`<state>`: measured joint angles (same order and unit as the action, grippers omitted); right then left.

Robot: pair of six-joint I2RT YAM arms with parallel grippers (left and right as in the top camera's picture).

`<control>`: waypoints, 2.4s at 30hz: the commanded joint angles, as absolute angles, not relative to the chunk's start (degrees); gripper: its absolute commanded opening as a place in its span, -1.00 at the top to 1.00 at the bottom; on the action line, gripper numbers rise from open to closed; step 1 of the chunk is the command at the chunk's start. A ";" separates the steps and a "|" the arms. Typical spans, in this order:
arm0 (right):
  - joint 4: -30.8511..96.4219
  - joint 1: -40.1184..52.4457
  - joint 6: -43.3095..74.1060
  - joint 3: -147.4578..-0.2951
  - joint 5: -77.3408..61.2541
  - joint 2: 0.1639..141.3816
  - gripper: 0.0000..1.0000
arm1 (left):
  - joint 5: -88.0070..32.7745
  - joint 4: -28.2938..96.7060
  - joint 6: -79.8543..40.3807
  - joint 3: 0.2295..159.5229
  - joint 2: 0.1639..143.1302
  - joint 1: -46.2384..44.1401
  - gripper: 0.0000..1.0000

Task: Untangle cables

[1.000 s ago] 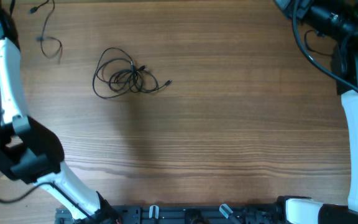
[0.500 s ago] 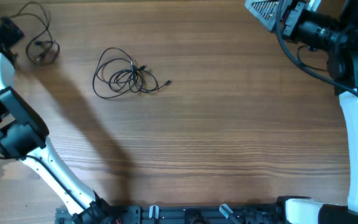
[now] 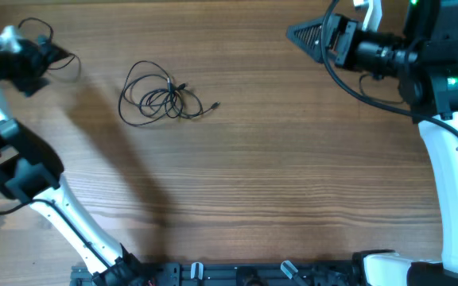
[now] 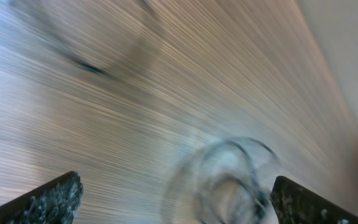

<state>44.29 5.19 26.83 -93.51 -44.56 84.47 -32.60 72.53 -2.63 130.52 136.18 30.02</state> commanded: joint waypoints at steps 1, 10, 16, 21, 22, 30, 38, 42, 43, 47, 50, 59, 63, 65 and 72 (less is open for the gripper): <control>48.14 5.72 22.81 -93.25 -33.19 85.97 -0.97 | -33.41 85.49 1.43 128.99 135.13 16.95 -1.00; 54.74 6.70 17.96 -93.23 -32.97 86.43 -0.99 | -2.92 84.58 -24.36 122.89 135.17 0.82 -1.00; 54.83 6.70 16.69 -93.23 -32.77 87.26 -0.99 | -12.82 78.83 -25.56 126.76 133.62 9.45 -1.00; 55.48 6.70 22.81 -93.23 -33.01 87.92 -0.99 | -12.19 89.36 -28.86 128.79 125.08 12.32 -1.00; 55.44 6.70 25.41 -93.25 -33.01 87.92 -0.99 | -12.19 90.59 -28.86 128.57 125.32 11.94 -1.00; 56.12 6.74 27.14 -93.23 -33.01 87.92 -0.99 | -16.01 79.48 -35.68 105.73 125.69 6.11 -1.00; 56.23 6.74 27.09 -93.23 -32.99 87.92 -1.00 | -16.80 71.33 -39.64 100.73 125.67 5.89 0.92; 56.14 6.79 27.00 -93.23 -32.32 88.01 -0.99 | -23.66 76.27 -33.39 106.50 122.80 5.08 0.92; 55.96 6.79 27.00 -93.23 -32.34 88.23 -1.00 | -24.93 78.65 -32.27 110.19 121.05 4.19 0.92; 55.66 6.92 26.98 -93.23 -33.32 89.17 -0.99 | -34.63 80.25 -30.17 129.21 113.97 -2.31 0.92; 52.66 6.92 23.66 -93.23 -43.27 89.17 -0.99 | -36.84 74.02 -31.83 141.58 111.04 -8.01 0.92; 32.60 7.90 29.17 -93.25 -48.01 89.17 -0.99 | -42.72 57.43 -47.42 149.60 109.49 -13.78 0.92; 34.83 10.72 28.40 -93.25 -46.89 89.17 -0.99 | -48.45 44.80 -55.83 149.60 109.49 -13.78 0.92; 35.68 12.05 28.71 -93.25 -37.60 89.17 -0.99 | -51.81 40.42 -59.46 149.60 109.49 -13.76 0.92; 25.56 12.43 33.56 -93.25 -28.88 94.43 -1.00 | -56.80 33.67 -67.09 149.62 109.47 -14.72 0.92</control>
<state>29.69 12.19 31.79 -93.25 -30.98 90.72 -53.06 35.97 -62.57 148.79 109.73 -13.76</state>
